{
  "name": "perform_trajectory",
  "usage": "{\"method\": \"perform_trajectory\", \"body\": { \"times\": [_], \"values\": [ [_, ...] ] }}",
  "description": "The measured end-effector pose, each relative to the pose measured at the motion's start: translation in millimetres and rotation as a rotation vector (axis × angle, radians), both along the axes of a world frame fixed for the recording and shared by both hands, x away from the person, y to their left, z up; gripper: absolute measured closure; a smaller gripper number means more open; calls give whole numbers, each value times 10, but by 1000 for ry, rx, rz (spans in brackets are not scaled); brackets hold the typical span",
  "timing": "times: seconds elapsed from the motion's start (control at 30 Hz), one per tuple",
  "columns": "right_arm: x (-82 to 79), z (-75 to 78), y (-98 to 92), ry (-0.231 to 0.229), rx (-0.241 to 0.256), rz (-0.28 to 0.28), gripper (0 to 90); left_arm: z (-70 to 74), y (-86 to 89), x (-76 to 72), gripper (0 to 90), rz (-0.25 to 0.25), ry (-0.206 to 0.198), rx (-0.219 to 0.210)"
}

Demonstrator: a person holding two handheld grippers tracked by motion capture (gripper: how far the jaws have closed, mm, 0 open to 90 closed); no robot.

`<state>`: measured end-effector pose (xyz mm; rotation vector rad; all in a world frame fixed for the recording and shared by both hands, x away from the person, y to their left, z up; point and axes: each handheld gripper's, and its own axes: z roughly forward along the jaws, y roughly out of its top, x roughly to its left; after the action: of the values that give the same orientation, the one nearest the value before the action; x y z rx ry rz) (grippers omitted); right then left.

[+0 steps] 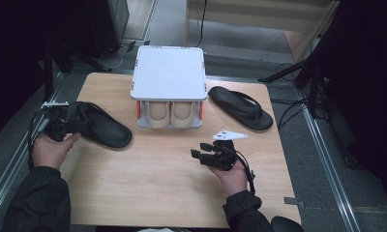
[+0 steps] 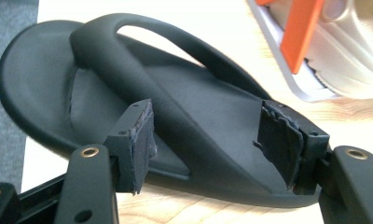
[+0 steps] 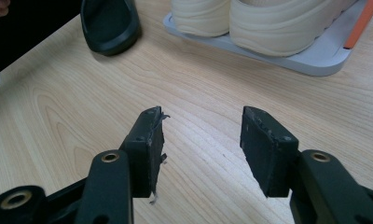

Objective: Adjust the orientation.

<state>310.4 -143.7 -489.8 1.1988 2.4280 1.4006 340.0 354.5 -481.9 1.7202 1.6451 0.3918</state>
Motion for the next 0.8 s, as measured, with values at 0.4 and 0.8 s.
{"method": "perform_trajectory", "body": {
  "times": [0.4,0.8],
  "values": [
    [1,-3,-4,-4,-10,-3,495,-156,-54,51,370,30,39,21],
    [-9,-8,11,-9,-19,-1,493,-286,-55,183,313,59,58,26]
  ]
}}
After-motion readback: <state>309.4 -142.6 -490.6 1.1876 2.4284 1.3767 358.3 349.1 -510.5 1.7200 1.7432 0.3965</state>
